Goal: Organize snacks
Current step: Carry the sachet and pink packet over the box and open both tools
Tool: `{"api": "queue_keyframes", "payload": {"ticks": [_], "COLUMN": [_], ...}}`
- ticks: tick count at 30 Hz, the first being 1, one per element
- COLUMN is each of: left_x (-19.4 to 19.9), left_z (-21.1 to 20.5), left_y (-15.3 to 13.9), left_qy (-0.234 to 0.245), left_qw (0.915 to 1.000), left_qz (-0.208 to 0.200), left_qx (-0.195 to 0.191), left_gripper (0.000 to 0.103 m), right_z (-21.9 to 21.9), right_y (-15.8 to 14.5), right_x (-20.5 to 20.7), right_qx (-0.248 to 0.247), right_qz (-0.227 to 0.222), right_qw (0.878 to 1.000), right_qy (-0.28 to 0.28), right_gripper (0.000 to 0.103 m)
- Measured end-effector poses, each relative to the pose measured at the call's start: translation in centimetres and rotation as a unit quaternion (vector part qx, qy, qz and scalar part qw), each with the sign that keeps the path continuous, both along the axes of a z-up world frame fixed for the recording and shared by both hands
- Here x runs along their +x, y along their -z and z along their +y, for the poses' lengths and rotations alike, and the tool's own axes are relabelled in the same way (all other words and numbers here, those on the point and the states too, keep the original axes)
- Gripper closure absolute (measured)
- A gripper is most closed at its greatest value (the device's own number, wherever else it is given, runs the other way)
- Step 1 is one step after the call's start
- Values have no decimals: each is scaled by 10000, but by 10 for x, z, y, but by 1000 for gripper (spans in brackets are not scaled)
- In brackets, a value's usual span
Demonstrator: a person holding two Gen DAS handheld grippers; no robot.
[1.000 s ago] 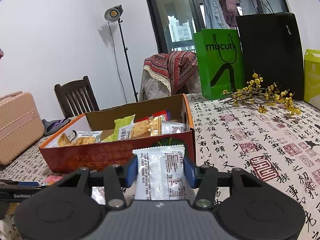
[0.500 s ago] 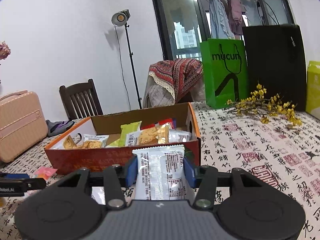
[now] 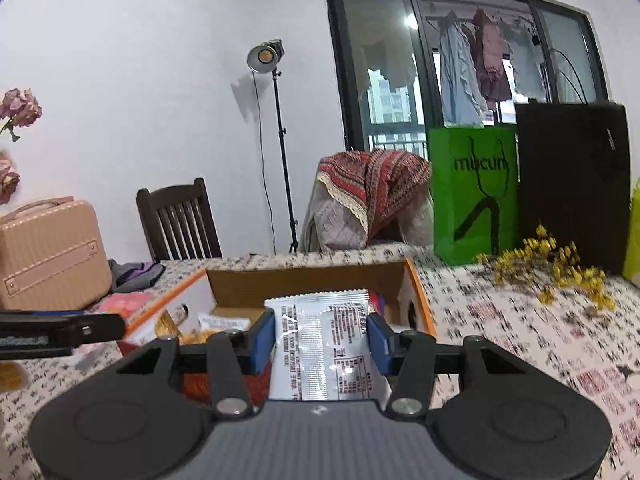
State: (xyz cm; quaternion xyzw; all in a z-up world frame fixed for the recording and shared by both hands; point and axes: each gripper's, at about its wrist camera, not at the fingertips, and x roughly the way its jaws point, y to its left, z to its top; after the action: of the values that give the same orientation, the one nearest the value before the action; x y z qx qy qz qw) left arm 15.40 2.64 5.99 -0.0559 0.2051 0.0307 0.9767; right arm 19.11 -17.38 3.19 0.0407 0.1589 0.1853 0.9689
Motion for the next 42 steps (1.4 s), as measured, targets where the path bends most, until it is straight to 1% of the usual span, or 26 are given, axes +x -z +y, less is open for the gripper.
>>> {"api": "queue_keyframes", "payload": {"ticks": [6,13,17,20,23,24,27,31,32,33,34,35,36,37,38,39,40,41,42], "left_x": [29,65,88,98,98,99,100,99,99,98,98,96,95,93,91,91,92,93,94], "left_z": [-3,-3,0,6,11,13,18,13,13,13,13,15,17,18,21,22,24,25,26], "left_y": [-12,-12,-3,8,22,25,27,34,36,36,37,37,36,35,34,34,33,34,34], "left_qy": [-84,-224,-337,-494,-760,-750,-648,-542,-499,-474,-475,-526,-597,-653,-682,-698,-739,-775,-793], "left_qw": [9998,9995,9993,9987,9970,9971,9978,9982,9984,9984,9983,9978,9972,9964,9958,9957,9955,9953,9953], "left_qz": [-137,-199,-96,-89,-161,-132,-128,-242,-276,-304,-335,-387,-442,-510,-549,-528,-483,-452,-420], "left_qx": [-69,-134,-129,-67,20,27,-112,31,18,-1,-34,-78,-121,-183,-256,-311,-350,-369,-367], "left_gripper": [35,35,35,35,35,35,35,34,32,23,18,8,0,0,0,0,0,0,0], "right_z": [21,41,51,49,42,41,41,45,47,47,46,46,44,42,40,39,39,38,37], "right_y": [-15,-21,-13,0,13,16,21,27,29,30,31,31,32,32,32,31,31,31,32], "right_x": [19,56,78,90,95,96,98,101,100,102,102,102,103,102,102,101,100,100,100], "right_qx": [-83,-148,-204,-57,245,286,217,-3,-107,-186,-223,-220,-175,-123,-78,-55,-44,-32,-26], "right_qz": [-98,8,72,173,214,238,219,199,177,148,134,142,171,171,157,143,134,122,109], "right_qw": [9999,9998,9995,9996,9995,9993,9995,9998,9997,9996,9995,9995,9995,9996,9996,9996,9996,9995,9995], "right_qy": [11,123,209,199,47,21,37,67,96,133,167,191,210,213,225,241,258,278,292], "right_gripper": [54,54,54,54,54,54,54,53,53,53,48,35,27,15,11,9,3,0,0]}}
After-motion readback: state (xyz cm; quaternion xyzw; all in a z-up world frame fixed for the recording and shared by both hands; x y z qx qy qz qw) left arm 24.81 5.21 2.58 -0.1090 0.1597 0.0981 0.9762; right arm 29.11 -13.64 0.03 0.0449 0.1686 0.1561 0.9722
